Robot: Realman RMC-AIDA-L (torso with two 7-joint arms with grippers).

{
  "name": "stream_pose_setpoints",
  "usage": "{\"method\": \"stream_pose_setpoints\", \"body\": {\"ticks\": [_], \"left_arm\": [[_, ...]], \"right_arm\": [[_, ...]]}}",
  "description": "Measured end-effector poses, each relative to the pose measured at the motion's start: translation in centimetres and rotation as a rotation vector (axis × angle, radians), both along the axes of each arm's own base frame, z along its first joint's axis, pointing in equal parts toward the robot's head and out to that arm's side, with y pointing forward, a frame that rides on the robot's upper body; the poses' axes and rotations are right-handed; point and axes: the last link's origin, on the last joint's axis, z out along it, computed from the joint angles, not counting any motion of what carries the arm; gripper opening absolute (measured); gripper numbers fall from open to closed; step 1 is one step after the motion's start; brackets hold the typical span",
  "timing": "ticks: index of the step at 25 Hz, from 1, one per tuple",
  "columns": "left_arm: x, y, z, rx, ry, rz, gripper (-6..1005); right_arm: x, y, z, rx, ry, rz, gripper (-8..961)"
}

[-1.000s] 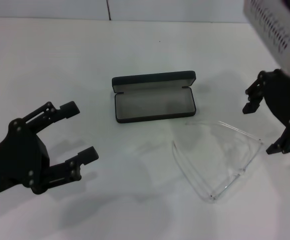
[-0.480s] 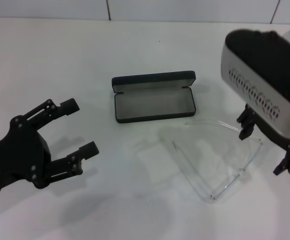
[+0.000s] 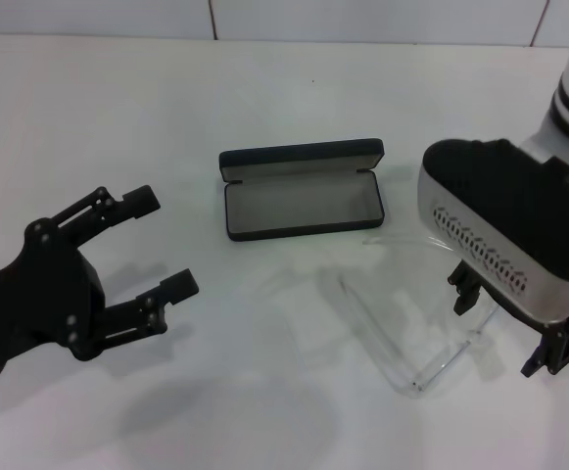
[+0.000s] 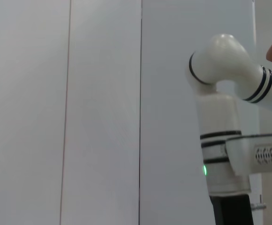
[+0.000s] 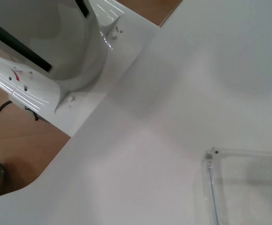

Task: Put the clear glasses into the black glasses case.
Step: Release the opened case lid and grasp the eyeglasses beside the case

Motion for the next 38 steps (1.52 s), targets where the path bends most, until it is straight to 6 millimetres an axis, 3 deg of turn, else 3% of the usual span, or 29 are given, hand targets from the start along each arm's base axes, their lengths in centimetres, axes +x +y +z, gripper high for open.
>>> {"method": "stream_pose_setpoints", "body": {"ticks": [13,33,38], "left_arm": [[0.1,0.8,-0.2,0.005,0.019,0.012,862],[-0.2,0.7,-0.5,-0.003,0.011,0.026,861],[-0.2,0.6,-0.5,-0.001,0.011,0.027,861]], "right_arm": [[1.6,0.2,-2.7,-0.003,-0.020,0.069,809],[2.5,0.3,-4.4,0.007,-0.010,0.111,787],[2.8,0.3,-4.5,0.004,0.005,0.116,702]]}}
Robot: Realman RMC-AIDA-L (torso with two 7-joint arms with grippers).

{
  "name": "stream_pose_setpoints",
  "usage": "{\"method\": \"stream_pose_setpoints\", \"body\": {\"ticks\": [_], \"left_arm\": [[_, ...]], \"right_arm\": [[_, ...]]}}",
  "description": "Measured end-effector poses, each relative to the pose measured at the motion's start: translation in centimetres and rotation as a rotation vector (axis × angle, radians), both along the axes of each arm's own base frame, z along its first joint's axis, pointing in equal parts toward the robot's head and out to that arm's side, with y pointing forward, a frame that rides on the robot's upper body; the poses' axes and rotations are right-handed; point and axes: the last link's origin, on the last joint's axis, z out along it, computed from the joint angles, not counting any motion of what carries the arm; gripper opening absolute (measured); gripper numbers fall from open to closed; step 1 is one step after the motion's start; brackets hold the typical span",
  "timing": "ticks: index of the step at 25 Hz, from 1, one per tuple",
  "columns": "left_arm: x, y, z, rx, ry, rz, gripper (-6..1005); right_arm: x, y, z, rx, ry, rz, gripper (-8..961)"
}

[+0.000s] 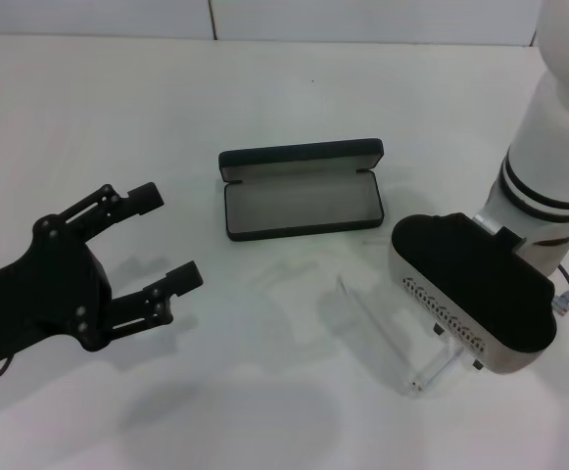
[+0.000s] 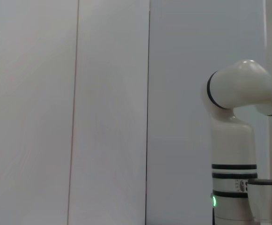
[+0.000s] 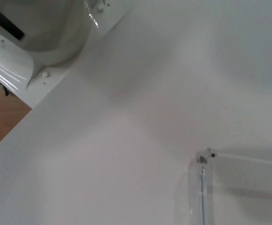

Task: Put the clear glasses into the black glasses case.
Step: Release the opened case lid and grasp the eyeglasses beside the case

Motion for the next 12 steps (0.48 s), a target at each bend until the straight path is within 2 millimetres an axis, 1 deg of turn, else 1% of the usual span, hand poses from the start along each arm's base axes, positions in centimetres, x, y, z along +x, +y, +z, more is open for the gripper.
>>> {"method": "stream_pose_setpoints", "body": {"ticks": [6,9,12], "left_arm": [[-0.1,-0.1,0.1,0.004,0.001,0.005,861],[-0.2,-0.1,0.1,0.005,0.002,0.004,861],[-0.2,-0.1,0.1,0.005,0.001,0.005,861]], "right_arm": [[0.2,-0.1,0.1,0.005,0.012,-0.009,599],[0.0,-0.2,0.5,0.021,0.047,-0.021,363],[0.0,-0.2,1.2,0.045,0.085,-0.044,230]]}}
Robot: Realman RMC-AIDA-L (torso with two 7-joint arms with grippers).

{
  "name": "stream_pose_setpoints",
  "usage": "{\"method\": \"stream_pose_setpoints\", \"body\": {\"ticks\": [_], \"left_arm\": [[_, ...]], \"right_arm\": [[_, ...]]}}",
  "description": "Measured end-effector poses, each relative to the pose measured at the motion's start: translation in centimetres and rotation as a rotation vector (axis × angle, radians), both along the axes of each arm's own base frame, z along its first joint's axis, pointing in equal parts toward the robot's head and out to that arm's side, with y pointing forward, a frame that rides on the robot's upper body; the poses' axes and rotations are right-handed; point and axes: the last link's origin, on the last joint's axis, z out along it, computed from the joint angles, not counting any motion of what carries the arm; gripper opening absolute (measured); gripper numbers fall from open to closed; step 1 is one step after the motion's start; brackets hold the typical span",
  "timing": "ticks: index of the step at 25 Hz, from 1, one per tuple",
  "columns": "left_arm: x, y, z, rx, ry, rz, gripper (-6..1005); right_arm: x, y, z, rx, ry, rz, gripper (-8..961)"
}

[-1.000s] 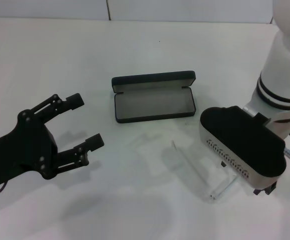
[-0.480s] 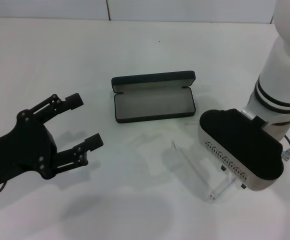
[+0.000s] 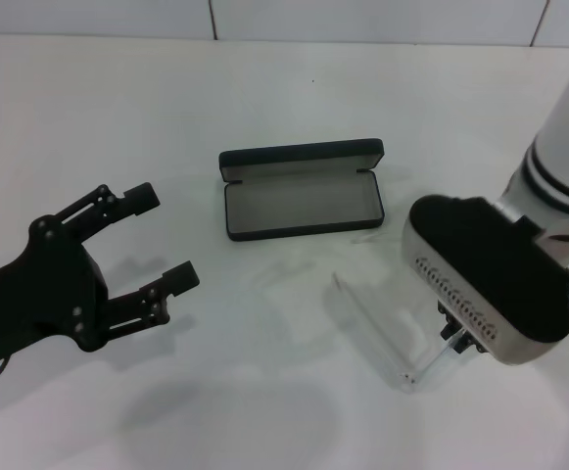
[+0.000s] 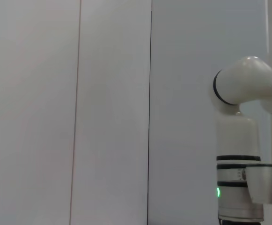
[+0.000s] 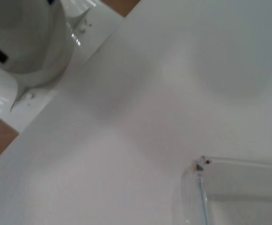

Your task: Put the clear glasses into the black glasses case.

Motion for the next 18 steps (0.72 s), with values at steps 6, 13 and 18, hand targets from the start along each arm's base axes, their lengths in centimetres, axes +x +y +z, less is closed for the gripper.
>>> {"method": "stream_pose_setpoints", "body": {"ticks": [6,13,18], "left_arm": [[-0.1,0.0,0.1,0.006,-0.003,0.003,861],[0.1,0.2,0.2,0.007,-0.004,-0.002,861],[0.0,0.4,0.9,0.044,-0.031,0.010,861]], "right_arm": [[0.8,-0.3,0.9,0.025,0.027,-0.046,98],[0.9,-0.3,2.9,0.074,0.135,-0.126,81],[0.7,-0.1,6.2,0.121,0.361,-0.232,75]]}}
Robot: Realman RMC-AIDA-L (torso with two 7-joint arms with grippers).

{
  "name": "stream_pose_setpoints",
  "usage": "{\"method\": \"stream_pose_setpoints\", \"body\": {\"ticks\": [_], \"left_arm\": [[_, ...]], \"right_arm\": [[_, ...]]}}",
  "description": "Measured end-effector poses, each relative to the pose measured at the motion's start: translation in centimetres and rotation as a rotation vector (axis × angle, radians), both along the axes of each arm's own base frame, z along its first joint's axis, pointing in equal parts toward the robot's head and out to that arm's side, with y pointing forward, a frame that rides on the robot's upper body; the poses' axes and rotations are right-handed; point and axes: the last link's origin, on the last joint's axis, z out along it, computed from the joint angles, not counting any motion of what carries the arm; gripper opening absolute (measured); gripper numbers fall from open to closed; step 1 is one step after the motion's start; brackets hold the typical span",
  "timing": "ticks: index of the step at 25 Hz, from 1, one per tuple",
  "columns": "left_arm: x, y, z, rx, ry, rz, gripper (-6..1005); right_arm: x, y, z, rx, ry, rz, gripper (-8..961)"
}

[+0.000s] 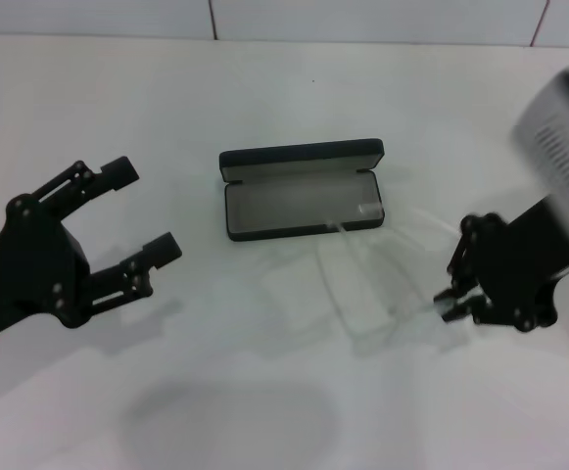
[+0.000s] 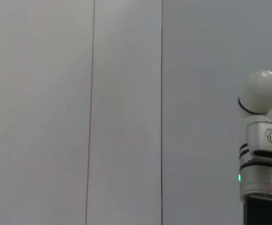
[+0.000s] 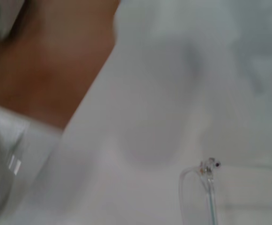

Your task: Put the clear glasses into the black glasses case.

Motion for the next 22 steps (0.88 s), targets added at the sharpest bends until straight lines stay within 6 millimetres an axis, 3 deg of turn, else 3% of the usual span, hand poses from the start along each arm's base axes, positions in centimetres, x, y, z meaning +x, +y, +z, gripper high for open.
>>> {"method": "stream_pose_setpoints", "body": {"ticks": [3,4,10,12,13,22], "left_arm": [[0.2,0.1,0.2,0.007,-0.017,0.000,861],[0.3,0.2,0.2,0.004,-0.024,-0.001,861],[2.1,1.2,0.4,-0.052,-0.085,-0.055,861],[2.6,1.5,0.5,-0.064,-0.104,-0.072,861],[4.0,2.3,0.5,-0.102,-0.146,-0.109,861],[8.6,4.6,-1.1,-0.203,-0.158,-0.265,859]], "right_arm": [[0.3,0.0,1.4,0.014,0.116,-0.033,72],[1.0,-0.2,2.6,0.018,0.234,-0.062,71],[4.8,-0.6,3.5,0.001,0.674,-0.108,66],[5.5,-0.8,3.4,-0.004,0.750,-0.109,65],[7.2,-1.7,2.4,-0.022,0.905,-0.092,65],[9.1,-3.8,-0.3,-0.054,1.052,-0.128,62]]}}
